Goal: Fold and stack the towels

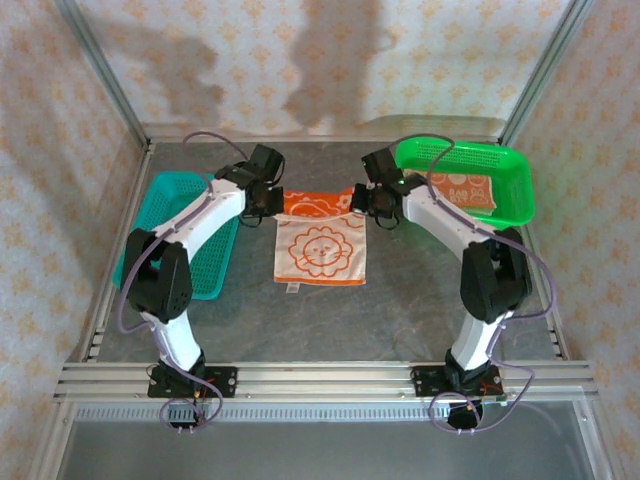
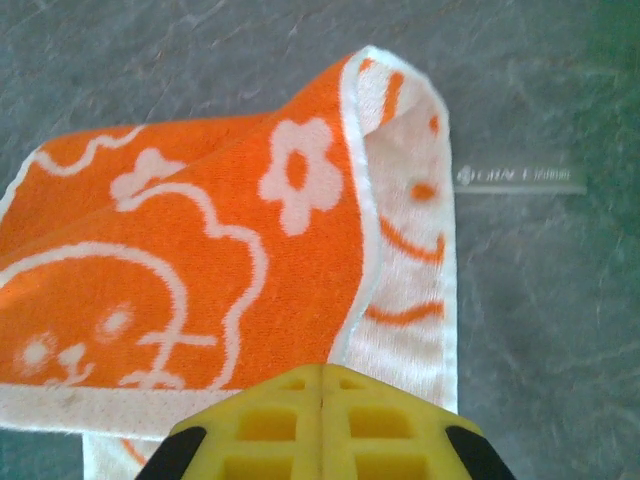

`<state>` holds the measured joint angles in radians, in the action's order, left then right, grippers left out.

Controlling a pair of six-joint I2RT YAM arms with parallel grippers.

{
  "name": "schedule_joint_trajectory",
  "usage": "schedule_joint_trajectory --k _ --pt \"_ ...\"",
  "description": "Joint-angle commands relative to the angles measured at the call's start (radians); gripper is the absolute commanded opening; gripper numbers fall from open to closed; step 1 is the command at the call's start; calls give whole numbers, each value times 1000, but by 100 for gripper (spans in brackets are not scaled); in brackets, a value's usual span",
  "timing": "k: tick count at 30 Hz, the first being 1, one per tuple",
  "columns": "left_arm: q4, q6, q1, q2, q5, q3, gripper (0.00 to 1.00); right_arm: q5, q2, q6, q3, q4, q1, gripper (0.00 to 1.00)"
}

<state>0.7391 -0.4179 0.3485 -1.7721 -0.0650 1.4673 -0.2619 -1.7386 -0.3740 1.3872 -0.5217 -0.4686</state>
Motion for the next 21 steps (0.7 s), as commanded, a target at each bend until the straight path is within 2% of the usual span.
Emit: schedule_joint_trajectory --k 1,10,16,21 --pt "-46 -46 19 64 -31 -70 0 61 104 -61 -77 48 -20 0" --pt "-87 -98 62 186 -45 -277 0 84 239 -150 -304 111 -68 0" --pt "-97 -148 105 234 -43 -369 0 109 278 -173 -368 104 -102 0" --pt "-92 -177 121 278 -52 -369 0 99 308 -179 -350 82 -107 0"
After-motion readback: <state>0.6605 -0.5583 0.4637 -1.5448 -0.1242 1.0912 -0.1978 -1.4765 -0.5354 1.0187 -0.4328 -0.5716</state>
